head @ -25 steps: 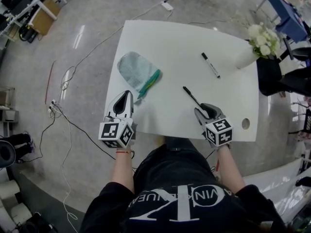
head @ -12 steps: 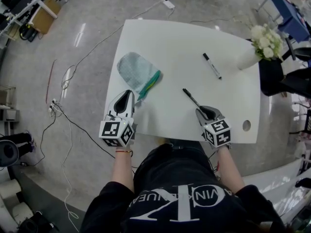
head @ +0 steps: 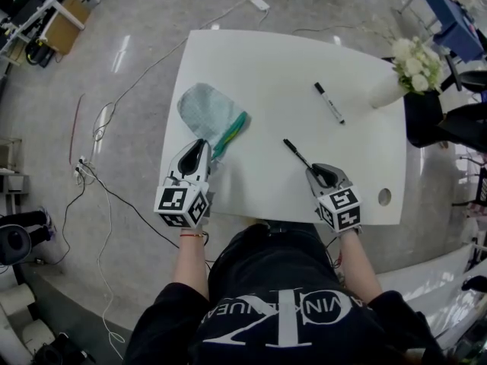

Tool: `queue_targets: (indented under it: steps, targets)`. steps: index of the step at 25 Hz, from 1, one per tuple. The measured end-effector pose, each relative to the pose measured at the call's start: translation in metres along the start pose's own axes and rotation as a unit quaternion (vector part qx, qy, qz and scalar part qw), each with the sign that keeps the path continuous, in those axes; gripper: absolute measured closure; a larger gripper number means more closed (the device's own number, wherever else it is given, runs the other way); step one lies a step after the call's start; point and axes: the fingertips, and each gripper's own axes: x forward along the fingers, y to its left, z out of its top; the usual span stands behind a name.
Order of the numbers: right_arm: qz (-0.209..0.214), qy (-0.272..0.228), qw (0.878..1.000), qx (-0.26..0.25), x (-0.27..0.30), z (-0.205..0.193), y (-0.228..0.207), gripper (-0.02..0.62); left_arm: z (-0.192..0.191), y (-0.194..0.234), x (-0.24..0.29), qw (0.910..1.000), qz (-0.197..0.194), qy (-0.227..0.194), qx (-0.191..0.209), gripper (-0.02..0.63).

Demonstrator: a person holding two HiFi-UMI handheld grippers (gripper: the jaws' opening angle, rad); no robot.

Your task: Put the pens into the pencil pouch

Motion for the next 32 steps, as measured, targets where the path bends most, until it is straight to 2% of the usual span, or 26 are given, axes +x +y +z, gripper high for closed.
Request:
queue_targets:
  steps: [2, 5, 9, 12, 16, 18, 20, 23, 28, 32]
  targets:
    - [-0.001, 0.008, 1.000, -0.002, 0.001, -0.004, -0.003, 0.507, -0.001, -0.001, 0.003, 1.0000, -0.001, 0.003, -0.001, 0.586]
    - [-0.004, 0.017, 1.000, 0.002, 0.004, -0.010, -0.007, 0.503, -0.005, -0.002, 0.005, 0.9999, -0.003, 0.011, 0.002, 0.583]
    - [0.002, 0.033, 0.999, -0.014, 0.008, -0.014, -0.006, 0.540, -0.011, -0.001, 0.007, 0.9997, -0.002, 0.023, 0.003, 0.569]
    - [0.013, 0.037, 0.999, -0.024, 0.008, -0.014, -0.004, 0.543, -0.016, -0.002, 0.010, 0.9994, -0.001, 0.034, 0.008, 0.558]
    - [0.032, 0.043, 0.998, -0.026, 0.008, -0.014, -0.002, 0.546, -0.021, -0.002, 0.016, 0.9983, 0.004, 0.053, 0.024, 0.525]
    - [0.036, 0.041, 0.998, -0.028, 0.008, -0.011, -0.001, 0.546, -0.027, 0.000, 0.021, 0.9961, 0.016, 0.076, 0.041, 0.484]
    - [0.042, 0.035, 0.998, -0.030, 0.008, -0.004, 0.000, 0.546, -0.034, 0.004, 0.026, 0.9913, 0.032, 0.108, 0.069, 0.431]
    - [0.060, 0.023, 0.998, -0.021, 0.011, 0.008, 0.005, 0.548, -0.043, 0.001, 0.032, 0.9804, 0.037, 0.149, 0.124, 0.413]
    - [0.086, 0.014, 0.996, -0.026, 0.019, 0.025, 0.013, 0.548, -0.055, -0.005, 0.042, 0.9605, 0.026, 0.192, 0.200, 0.408]
    - [0.100, 0.010, 0.994, -0.033, 0.025, 0.033, 0.020, 0.548, -0.066, -0.007, 0.049, 0.9508, 0.020, 0.221, 0.216, 0.410]
